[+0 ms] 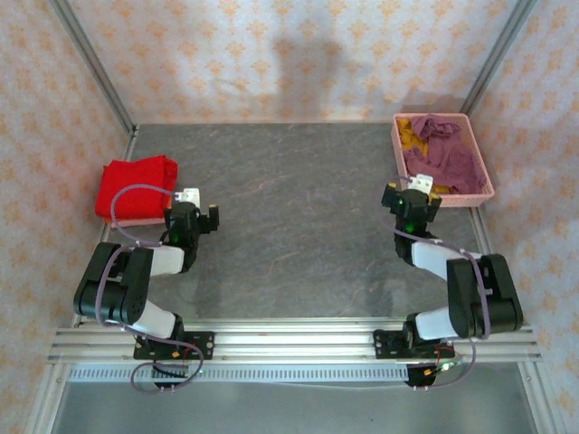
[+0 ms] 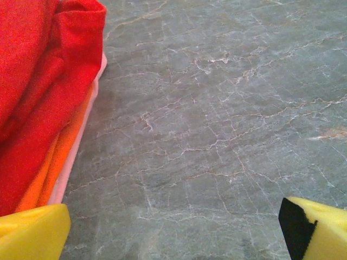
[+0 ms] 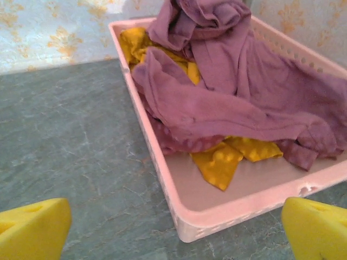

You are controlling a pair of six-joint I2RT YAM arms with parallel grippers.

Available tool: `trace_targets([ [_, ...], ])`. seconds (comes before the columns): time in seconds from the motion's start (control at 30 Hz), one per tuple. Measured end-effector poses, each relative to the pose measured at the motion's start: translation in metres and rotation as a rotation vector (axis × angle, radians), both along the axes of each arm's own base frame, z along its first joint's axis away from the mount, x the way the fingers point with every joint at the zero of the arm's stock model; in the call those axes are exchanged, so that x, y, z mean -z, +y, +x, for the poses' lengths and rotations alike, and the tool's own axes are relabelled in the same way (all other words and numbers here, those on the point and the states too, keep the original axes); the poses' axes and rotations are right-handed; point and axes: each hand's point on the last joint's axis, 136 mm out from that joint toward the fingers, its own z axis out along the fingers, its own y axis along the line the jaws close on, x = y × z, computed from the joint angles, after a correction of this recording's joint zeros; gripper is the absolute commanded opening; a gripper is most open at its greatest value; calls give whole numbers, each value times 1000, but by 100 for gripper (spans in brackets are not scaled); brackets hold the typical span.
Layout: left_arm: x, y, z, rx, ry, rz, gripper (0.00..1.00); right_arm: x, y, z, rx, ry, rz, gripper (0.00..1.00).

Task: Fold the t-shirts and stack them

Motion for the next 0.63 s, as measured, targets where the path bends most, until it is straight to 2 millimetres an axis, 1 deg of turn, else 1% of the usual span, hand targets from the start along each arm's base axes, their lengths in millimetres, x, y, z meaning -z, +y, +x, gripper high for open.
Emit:
trace_targets([
  [0.1, -3, 3, 2, -13, -17, -13, 100, 43, -7, -9, 2, 70, 22, 99],
  [0.13, -4, 3, 3, -17, -22, -15, 100, 55, -8, -13, -3, 101, 30, 99],
  [0.17, -5, 5, 3, -22, -26, -16, 100, 60, -8, -15, -7, 115, 40, 99],
  [0.2, -6, 5, 4, -23, -30, -17, 100, 60, -7, -15, -12, 111, 47, 99],
  [0.33, -8, 6, 4, -23, -35, -18, 100, 49, -4, -8, -31, 58, 67, 99],
  [0.63, -8, 5, 4, -23, -35, -18, 100, 44, 0, -5, -52, 33, 77, 99],
])
